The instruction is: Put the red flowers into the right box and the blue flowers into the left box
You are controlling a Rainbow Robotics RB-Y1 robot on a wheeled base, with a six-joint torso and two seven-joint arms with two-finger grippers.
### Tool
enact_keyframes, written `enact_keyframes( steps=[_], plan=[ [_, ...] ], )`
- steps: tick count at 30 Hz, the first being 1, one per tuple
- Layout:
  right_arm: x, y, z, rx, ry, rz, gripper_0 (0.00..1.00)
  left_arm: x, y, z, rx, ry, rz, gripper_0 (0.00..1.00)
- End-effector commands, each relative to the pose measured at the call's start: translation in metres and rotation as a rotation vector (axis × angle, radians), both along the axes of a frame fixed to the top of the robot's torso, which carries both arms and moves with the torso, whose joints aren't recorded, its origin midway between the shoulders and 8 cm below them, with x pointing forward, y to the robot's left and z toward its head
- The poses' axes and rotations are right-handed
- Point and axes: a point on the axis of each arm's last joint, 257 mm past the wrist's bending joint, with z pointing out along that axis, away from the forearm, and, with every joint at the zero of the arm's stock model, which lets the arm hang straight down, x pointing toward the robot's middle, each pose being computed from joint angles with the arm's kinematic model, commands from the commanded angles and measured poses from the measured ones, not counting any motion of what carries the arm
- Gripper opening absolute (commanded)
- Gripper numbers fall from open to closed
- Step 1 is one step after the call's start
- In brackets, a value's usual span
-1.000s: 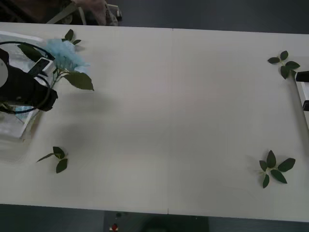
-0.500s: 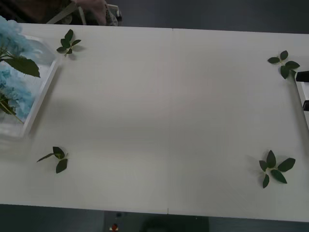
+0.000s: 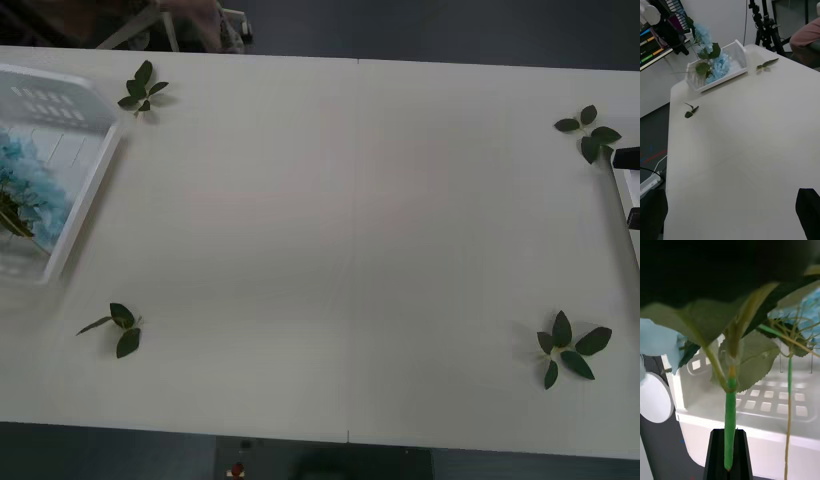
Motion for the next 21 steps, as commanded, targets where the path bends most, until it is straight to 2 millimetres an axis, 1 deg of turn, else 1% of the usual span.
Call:
enact_keyframes(
  steps=[1, 2, 3, 5, 8, 9, 10, 12, 18, 21],
  plan=[
    [0.0011, 0.0020, 0.0122, -0.023, -0.040, 0.013, 1.00, -0.0022, 0.0266, 0.0272, 0.034, -0.038, 0.036, 0.25],
    [0.0011, 0.0020, 0.0122, -0.023, -0.040, 0.013, 1.00, -0.0029, 0.0284, 0.0271, 0.034, -0.039, 0.040, 0.44],
    [0.0011, 0.0020, 0.0122, -0.023, -0.040, 0.013, 1.00, -0.0034, 0.0296, 0.0272, 0.034, -0.041, 0.042, 0.59],
    [0.0011, 0.0020, 0.0122, -0.023, -0.040, 0.013, 1.00, -0.0032, 0.0298, 0.0274, 0.034, -0.044, 0.042, 0.70],
    [0.0011, 0.0020, 0.0122, -0.023, -0.040, 0.013, 1.00, -0.0031, 0.0293, 0.0272, 0.030, -0.046, 0.040, 0.81],
    [0.0011, 0.0020, 0.0122, -0.023, -0.040, 0.013, 1.00, -0.0022, 0.0285, 0.0289, 0.023, -0.052, 0.039, 0.87],
    [0.0011, 0.0020, 0.0122, -0.023, -0.040, 0.013, 1.00, -0.0013, 0.0266, 0.0308, 0.010, -0.062, 0.034, 0.92],
    [0.0011, 0.0020, 0.0122, -0.023, -0.040, 0.013, 1.00, -0.0015, 0.0242, 0.0306, -0.010, -0.068, 0.027, 0.96],
    [0.0011, 0.0020, 0.0122, -0.023, -0.040, 0.013, 1.00, -0.0005, 0.0213, 0.0302, -0.015, -0.068, 0.014, 1.00],
    [0.0011, 0.0020, 0.0122, -0.023, -0.040, 0.013, 1.00, -0.0004, 0.0201, 0.0298, -0.016, -0.067, 0.009, 1.00]
  ],
)
